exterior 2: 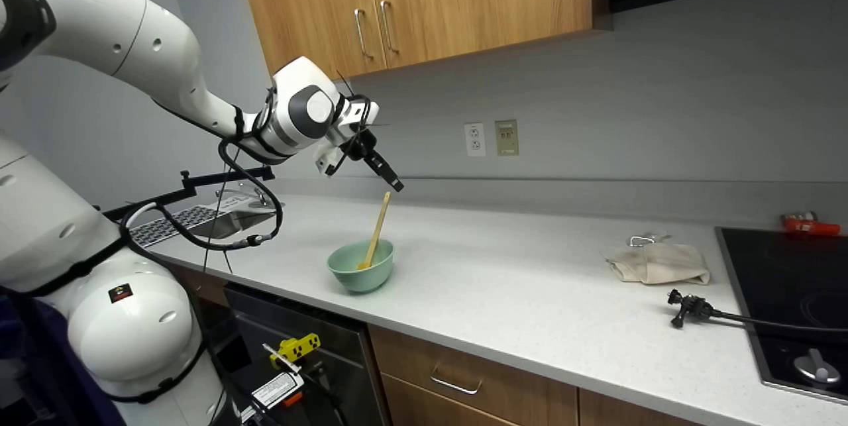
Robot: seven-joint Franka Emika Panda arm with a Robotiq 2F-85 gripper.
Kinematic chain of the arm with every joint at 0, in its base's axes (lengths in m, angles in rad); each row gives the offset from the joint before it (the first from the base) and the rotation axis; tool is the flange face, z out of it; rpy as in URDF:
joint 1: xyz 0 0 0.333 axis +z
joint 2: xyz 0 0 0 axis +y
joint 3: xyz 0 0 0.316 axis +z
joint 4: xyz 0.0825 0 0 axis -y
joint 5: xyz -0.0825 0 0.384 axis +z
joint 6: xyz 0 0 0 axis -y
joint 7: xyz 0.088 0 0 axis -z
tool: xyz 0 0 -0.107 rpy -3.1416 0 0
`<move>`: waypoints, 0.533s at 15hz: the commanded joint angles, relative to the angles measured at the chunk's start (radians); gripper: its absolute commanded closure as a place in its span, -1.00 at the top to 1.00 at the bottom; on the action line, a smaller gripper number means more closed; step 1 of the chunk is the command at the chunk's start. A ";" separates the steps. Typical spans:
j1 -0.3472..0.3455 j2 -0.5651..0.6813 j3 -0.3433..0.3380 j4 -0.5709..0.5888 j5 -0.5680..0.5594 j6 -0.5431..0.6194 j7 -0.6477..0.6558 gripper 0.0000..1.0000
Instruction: Use the wooden spatula to stir the contents in the green bowl
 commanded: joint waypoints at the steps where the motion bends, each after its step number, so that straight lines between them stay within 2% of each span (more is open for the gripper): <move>1: -0.054 -0.007 0.053 -0.001 0.041 -0.002 -0.032 0.23; 2: -0.056 -0.008 0.054 -0.001 0.041 -0.003 -0.032 0.29; 7: -0.057 -0.009 0.055 -0.001 0.041 -0.004 -0.032 0.29; 8: -0.060 -0.014 0.050 -0.019 0.047 0.020 -0.019 0.79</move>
